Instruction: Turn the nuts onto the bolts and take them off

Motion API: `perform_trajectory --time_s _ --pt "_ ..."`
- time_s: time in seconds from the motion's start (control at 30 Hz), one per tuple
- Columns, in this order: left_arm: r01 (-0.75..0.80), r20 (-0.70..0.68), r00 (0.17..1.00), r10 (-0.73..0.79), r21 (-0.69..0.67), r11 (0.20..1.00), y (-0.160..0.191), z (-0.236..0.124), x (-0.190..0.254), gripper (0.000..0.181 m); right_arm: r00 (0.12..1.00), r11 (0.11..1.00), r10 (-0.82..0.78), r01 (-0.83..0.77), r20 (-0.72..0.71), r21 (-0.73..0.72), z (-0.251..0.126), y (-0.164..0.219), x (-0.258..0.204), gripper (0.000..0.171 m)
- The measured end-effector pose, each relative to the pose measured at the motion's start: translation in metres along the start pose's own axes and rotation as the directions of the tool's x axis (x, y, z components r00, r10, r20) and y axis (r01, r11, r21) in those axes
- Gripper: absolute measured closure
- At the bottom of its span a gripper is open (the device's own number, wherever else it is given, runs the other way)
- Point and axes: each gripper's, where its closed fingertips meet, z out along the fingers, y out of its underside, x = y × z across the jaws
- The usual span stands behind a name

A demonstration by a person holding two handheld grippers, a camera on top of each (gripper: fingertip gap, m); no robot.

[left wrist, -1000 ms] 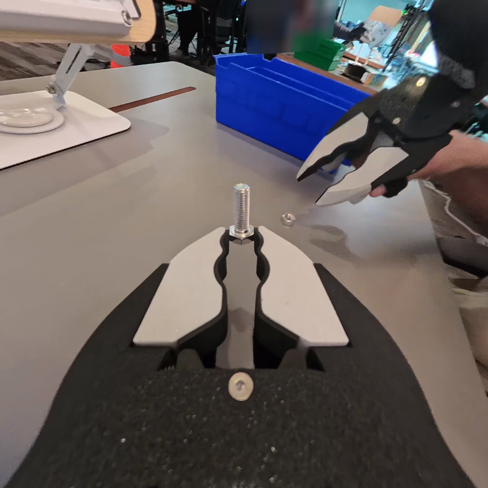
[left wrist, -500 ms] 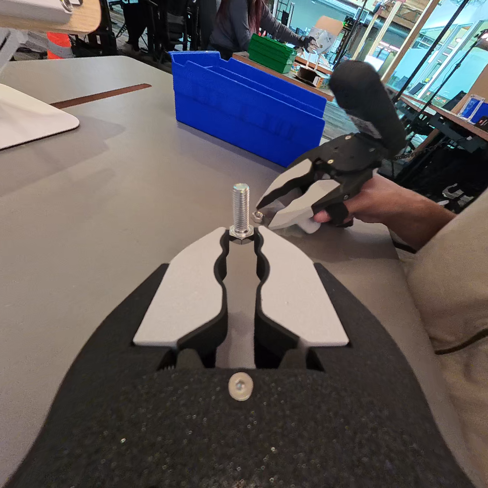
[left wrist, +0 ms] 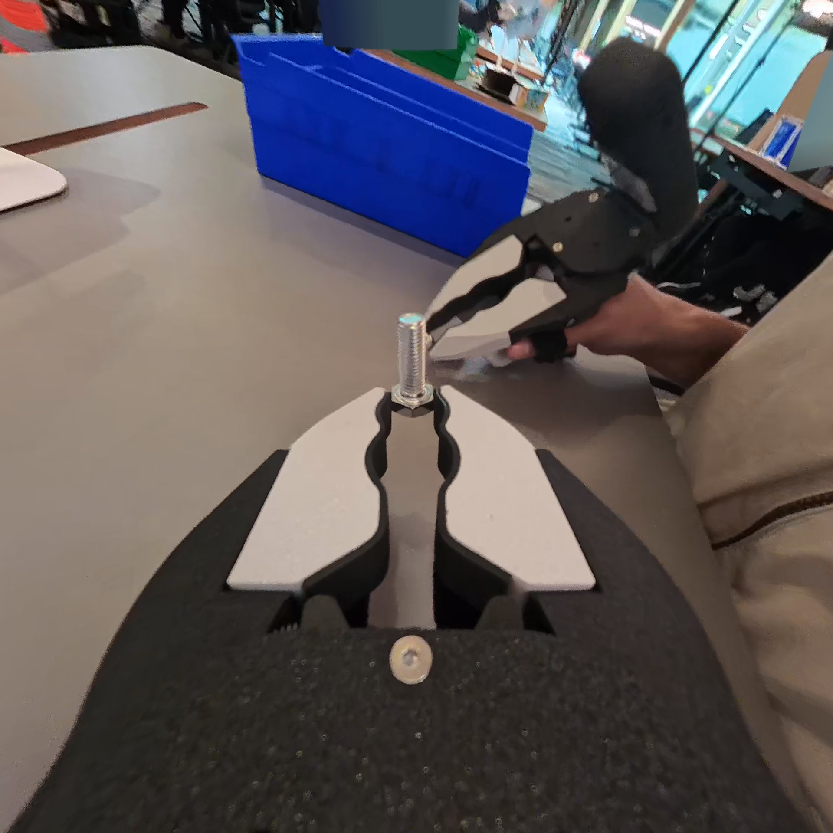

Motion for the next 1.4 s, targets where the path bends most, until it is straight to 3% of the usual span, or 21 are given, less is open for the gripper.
perform_trajectory --time_s 0.03,0.13,0.27,0.33,0.57,1.03,1.27,1.4 --pt "-0.012 -0.011 1.0 0.012 -0.022 1.0 0.003 0.002 0.003 0.164 0.999 0.999 -0.028 0.027 0.018 0.039 -0.004 -0.006 -0.003 0.154" --pt "-0.075 -0.043 0.996 0.072 -0.081 0.994 0.011 0.008 0.015 0.164 0.969 0.971 -0.16 0.121 0.19 0.204 -0.026 -0.034 -0.029 0.154" --pt "-0.116 -0.119 0.987 0.104 -0.098 0.988 0.015 0.011 0.03 0.164 0.778 0.895 -0.384 0.182 0.497 0.406 -0.06 -0.061 -0.074 0.154" --pt "-0.111 -0.159 0.983 0.096 -0.089 0.99 0.014 0.01 0.036 0.164 0.716 0.892 -0.411 0.188 0.565 0.41 -0.059 -0.065 -0.077 0.154" --pt "-0.185 -0.208 0.966 0.151 -0.155 0.97 0.026 0.012 0.048 0.164 0.53 0.833 -0.552 0.382 0.643 0.4 -0.055 -0.061 -0.088 0.154" --pt "-0.183 -0.306 0.944 0.122 -0.18 0.967 0.033 0.009 0.063 0.164 0.323 0.738 -0.623 0.545 0.713 0.398 -0.053 -0.052 -0.101 0.154" --pt "-0.101 -0.348 0.936 0.061 -0.097 0.99 0.018 0.003 0.064 0.164 0.311 0.755 -0.618 0.492 0.722 0.435 -0.058 -0.067 -0.101 0.154" --pt "-0.12 -0.253 0.962 0.098 -0.072 0.99 0.013 0.007 0.051 0.164 0.375 0.761 -0.623 0.494 0.686 0.421 -0.051 -0.074 -0.095 0.154"
